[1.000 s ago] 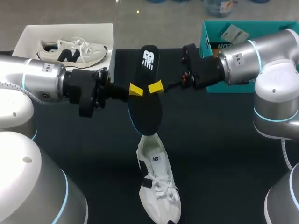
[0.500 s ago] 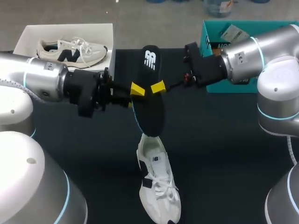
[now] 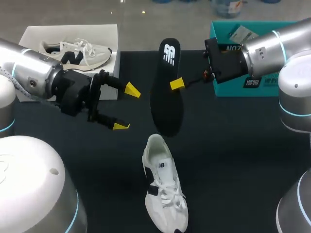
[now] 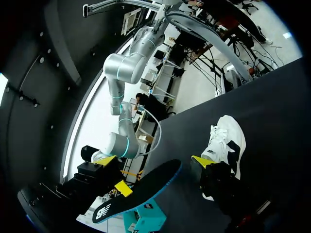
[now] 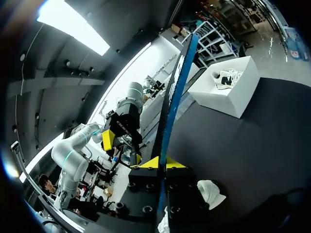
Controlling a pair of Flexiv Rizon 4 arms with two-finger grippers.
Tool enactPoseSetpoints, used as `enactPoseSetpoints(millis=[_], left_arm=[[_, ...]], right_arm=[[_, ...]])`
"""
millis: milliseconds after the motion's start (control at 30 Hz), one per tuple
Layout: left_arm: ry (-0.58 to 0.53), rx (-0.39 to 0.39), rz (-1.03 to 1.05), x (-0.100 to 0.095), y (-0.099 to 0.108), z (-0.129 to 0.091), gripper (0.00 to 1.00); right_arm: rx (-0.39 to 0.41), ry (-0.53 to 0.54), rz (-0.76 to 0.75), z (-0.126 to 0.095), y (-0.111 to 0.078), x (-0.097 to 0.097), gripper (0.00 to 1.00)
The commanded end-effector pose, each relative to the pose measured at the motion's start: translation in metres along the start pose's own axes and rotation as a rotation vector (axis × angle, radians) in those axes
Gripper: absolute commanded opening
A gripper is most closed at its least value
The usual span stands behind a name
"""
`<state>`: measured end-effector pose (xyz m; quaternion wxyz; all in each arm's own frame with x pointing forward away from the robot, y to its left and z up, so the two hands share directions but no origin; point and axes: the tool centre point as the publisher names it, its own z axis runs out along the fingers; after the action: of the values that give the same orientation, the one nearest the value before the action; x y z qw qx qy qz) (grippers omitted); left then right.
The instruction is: Take the shoe out of the shoebox, open the shoe tongue, remove and reinsert the insole, then place the shoe into the shoebox
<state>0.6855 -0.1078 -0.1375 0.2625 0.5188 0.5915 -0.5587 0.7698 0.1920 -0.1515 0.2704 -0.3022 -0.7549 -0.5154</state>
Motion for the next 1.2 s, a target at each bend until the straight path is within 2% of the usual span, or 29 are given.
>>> enactPoseSetpoints(millis=[33, 100, 1200], left_arm=[[-0.007, -0.010, -0.007, 0.0055, -0.0084, -0.0080, 1.00], [-0.020, -0.007, -0.005, 0.0072, -0.0093, -0.0094, 1.00], [-0.019, -0.008, -0.003, 0.0076, -0.0095, -0.0105, 1.00]], right_arm=[[0.006, 0.004, -0.011, -0.0020, 0.0044, -0.0012, 0.00], [0.026, 0.000, -0.007, -0.0005, 0.0068, -0.0023, 0.00], [0.026, 0.000, -0.007, -0.0005, 0.0068, -0.0023, 0.00]])
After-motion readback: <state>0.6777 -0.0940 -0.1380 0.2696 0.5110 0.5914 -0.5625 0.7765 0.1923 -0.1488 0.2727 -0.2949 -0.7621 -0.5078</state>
